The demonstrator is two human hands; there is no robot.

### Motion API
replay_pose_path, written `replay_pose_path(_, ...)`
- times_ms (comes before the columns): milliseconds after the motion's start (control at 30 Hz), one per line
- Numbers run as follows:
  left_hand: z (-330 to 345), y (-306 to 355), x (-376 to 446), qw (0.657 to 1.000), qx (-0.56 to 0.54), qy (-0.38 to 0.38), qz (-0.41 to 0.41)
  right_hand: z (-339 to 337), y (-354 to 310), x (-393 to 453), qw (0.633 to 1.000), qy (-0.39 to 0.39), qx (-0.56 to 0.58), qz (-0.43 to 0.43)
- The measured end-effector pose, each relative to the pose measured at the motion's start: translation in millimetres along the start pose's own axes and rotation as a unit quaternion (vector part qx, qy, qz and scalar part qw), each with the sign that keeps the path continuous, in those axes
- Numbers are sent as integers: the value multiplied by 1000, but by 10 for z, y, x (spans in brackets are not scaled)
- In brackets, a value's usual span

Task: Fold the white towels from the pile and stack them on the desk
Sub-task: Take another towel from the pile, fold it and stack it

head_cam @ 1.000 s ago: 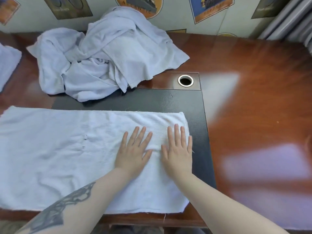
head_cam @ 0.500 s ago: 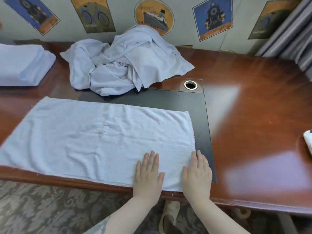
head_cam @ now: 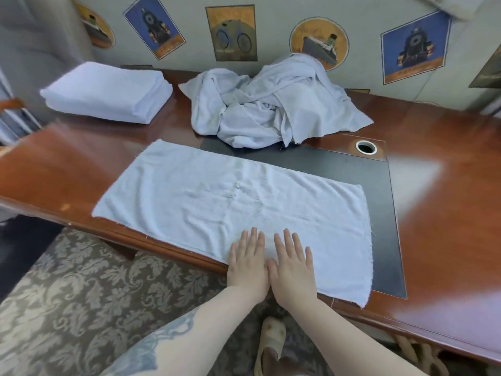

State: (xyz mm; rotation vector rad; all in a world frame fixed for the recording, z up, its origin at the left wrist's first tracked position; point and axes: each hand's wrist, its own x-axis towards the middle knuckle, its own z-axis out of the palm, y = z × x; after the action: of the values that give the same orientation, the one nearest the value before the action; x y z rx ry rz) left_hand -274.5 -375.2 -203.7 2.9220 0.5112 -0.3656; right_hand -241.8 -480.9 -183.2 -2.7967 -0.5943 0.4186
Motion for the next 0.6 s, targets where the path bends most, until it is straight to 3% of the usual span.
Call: replay_pose_path(600, -381, -1889, 858, 989, -16, 12, -144, 202, -1322, 1315, 990, -62, -7, -129)
